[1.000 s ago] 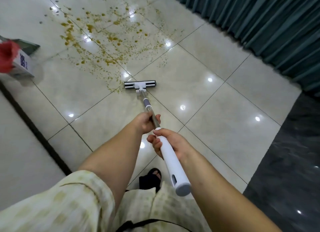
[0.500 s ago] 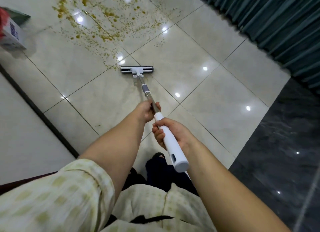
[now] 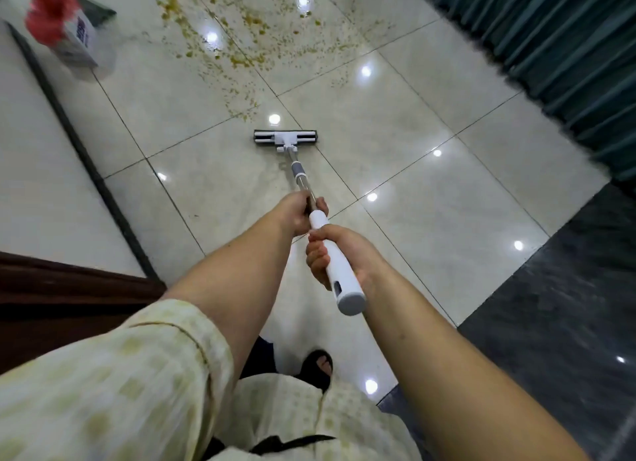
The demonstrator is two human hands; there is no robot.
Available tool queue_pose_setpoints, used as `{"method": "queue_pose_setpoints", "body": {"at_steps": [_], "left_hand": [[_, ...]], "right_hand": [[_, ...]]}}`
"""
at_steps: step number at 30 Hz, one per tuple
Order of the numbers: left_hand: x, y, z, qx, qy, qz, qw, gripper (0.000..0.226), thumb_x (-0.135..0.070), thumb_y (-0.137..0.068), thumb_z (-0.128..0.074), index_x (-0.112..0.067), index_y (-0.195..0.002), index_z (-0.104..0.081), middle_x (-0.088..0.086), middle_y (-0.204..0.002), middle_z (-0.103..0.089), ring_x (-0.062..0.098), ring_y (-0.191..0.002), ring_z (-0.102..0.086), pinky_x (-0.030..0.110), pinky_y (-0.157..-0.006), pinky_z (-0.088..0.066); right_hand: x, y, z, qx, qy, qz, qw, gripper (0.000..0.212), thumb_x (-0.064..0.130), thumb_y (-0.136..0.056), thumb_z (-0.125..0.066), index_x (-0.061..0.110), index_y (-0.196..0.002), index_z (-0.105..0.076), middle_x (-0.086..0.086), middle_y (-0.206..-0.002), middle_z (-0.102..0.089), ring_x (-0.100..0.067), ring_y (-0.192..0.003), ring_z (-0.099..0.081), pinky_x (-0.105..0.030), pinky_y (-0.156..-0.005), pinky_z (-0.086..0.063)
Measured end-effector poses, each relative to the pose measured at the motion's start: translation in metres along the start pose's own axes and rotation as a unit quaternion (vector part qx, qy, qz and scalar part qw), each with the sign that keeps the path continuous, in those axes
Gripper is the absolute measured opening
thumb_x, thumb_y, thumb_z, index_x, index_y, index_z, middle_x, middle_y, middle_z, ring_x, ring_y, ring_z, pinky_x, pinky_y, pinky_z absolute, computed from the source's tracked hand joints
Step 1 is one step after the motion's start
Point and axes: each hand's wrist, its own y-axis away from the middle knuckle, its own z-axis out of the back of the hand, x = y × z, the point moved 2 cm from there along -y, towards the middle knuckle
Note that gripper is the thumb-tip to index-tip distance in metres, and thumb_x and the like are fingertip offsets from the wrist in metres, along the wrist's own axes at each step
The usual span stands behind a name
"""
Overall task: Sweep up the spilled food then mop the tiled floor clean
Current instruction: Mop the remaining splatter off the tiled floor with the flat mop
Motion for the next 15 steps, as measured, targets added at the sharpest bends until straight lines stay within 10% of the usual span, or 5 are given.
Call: {"method": "queue_pose_setpoints", "body": {"at_steps": [15], "left_hand": [[0.020, 0.004, -0.031, -0.060, -0.027, -0.027, 0.997, 0.018, -0.023, -0.099, -0.038, -0.011, -0.085, -0.037, 0.005, -0.048, -0.044, 0.012, -0.028, -0.042, 0.014, -0.032, -0.036]], "right_hand": [[0.017, 0.025, 0.021, 0.044, 0.047, 0.010, 0.998, 0.012, 0.003, -0.089, -0.044, 0.012, -0.082, -0.043, 0.001, -0.061, -0.035, -0.009, -0.034, -0.040, -0.016, -0.033, -0.038]]}}
